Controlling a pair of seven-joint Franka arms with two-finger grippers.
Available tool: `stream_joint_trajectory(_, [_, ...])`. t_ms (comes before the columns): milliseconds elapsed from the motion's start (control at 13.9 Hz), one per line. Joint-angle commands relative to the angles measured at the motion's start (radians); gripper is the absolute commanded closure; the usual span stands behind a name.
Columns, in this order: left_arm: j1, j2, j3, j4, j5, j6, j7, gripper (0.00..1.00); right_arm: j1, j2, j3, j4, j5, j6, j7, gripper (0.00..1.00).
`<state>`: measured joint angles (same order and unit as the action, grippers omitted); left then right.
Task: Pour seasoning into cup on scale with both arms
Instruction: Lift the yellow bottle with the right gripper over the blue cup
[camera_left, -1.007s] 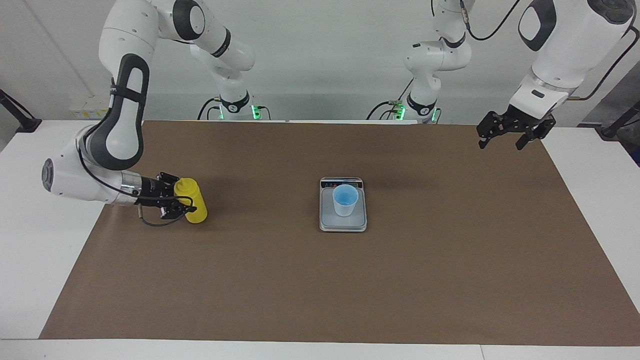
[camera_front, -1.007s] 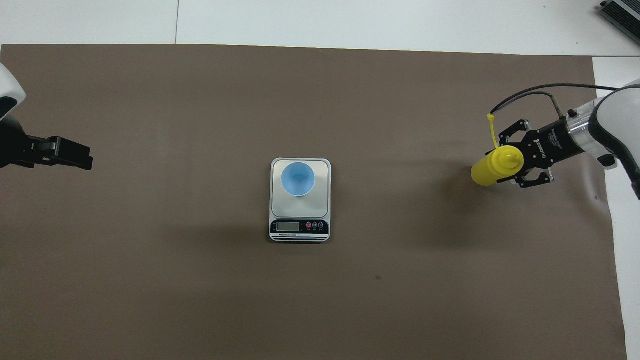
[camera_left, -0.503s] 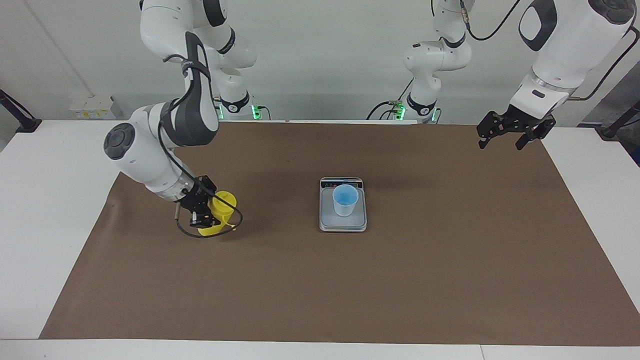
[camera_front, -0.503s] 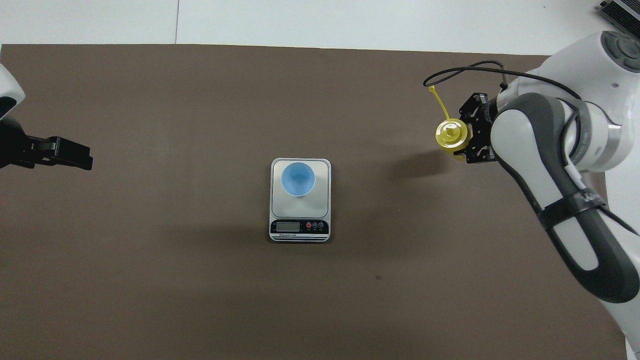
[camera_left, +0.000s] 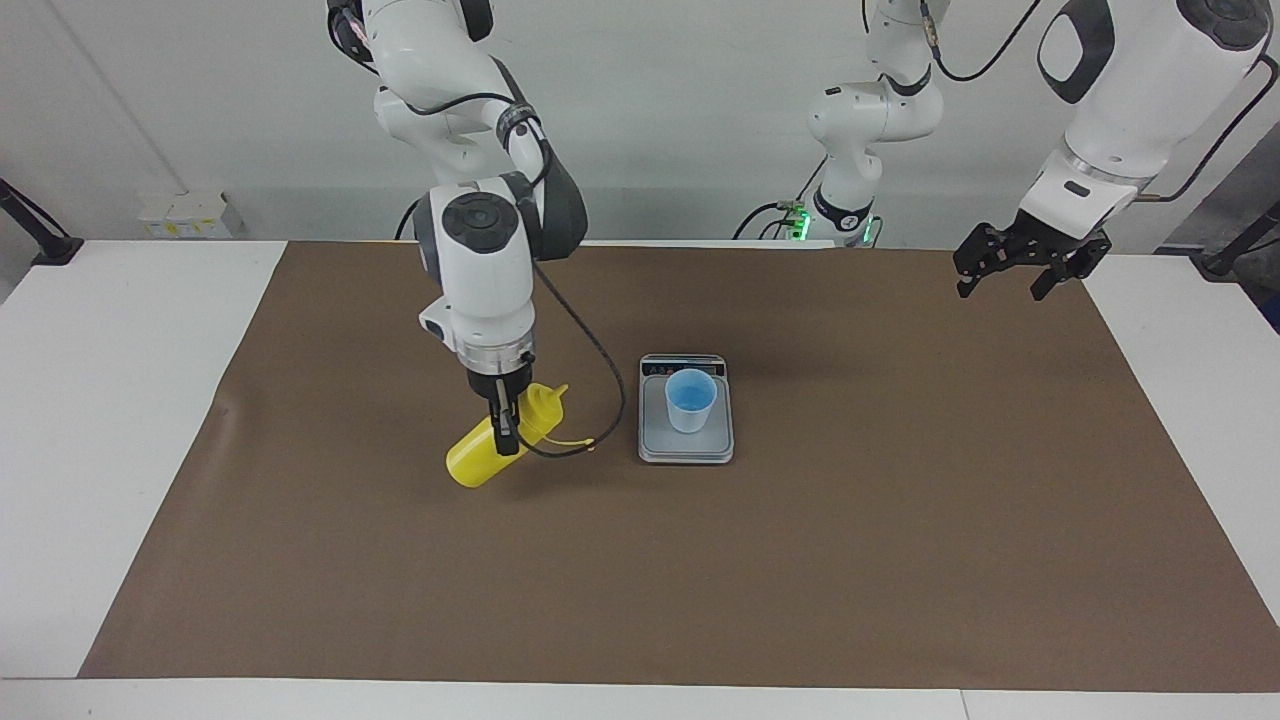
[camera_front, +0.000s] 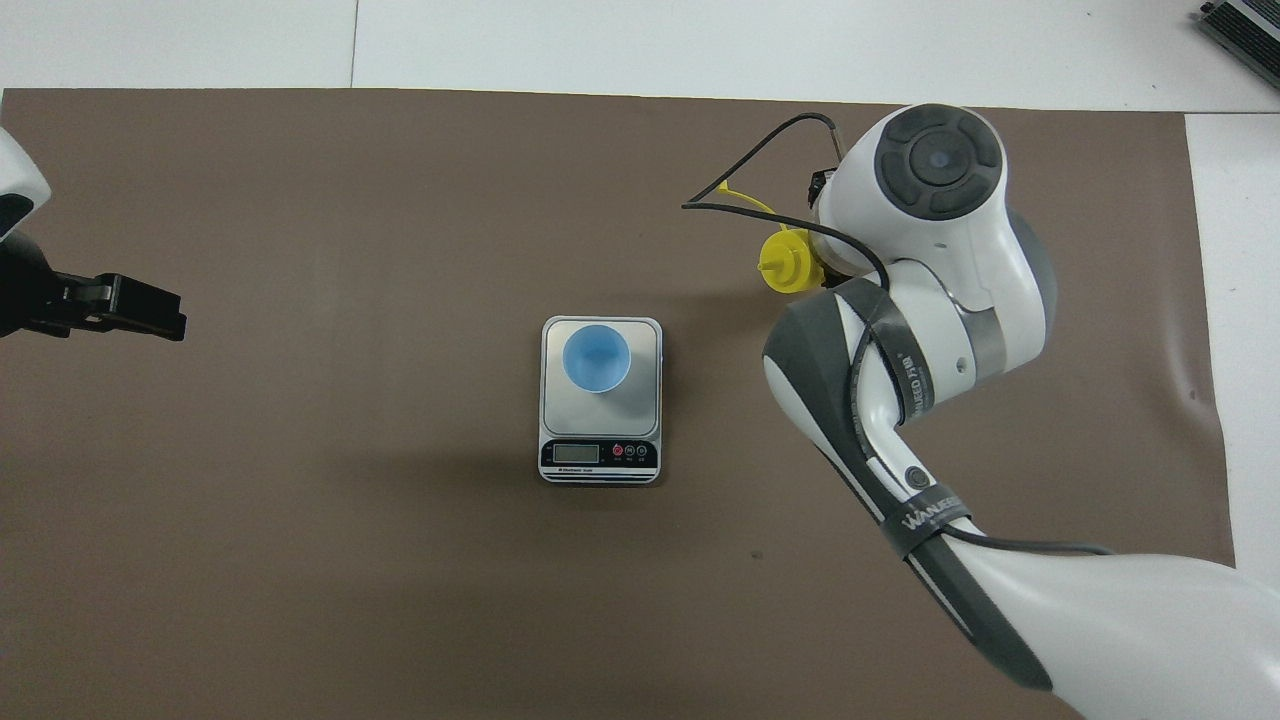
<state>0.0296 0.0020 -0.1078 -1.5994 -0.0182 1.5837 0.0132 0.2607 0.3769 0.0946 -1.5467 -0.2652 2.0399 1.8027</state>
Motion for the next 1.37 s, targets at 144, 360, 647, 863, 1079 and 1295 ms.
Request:
stream_joint_trajectory(144, [0.015, -0.016, -0.007, -0.013, -0.016, -0.007, 0.007, 0.00, 0.054, -0.010, -0.003, -0.016, -0.270, 0.147, 0.043, 1.00])
stream_joint_trajectory(360, [0.015, -0.016, -0.007, -0.013, -0.016, -0.005, 0.011, 0.00, 0.100, -0.006, -0.001, -0.023, -0.333, 0.223, 0.084, 1.00])
stream_joint_trajectory(647, [0.015, -0.016, -0.007, -0.014, -0.016, -0.007, 0.030, 0.00, 0.158, -0.004, 0.002, -0.041, -0.488, 0.261, 0.161, 1.00])
stream_joint_trajectory(863, [0.015, -0.014, -0.007, -0.013, -0.003, -0.011, 0.060, 0.00, 0.204, -0.006, 0.002, -0.068, -0.593, 0.287, 0.172, 1.00])
stream_joint_trajectory(1079, [0.012, -0.014, -0.007, -0.013, 0.009, -0.008, 0.060, 0.00, 0.219, -0.001, 0.002, -0.124, -0.844, 0.307, 0.314, 1.00])
stream_joint_trajectory(1295, [0.013, -0.016, -0.007, -0.013, 0.009, -0.008, 0.060, 0.00, 0.255, 0.007, 0.002, -0.165, -1.073, 0.295, 0.477, 1.00])
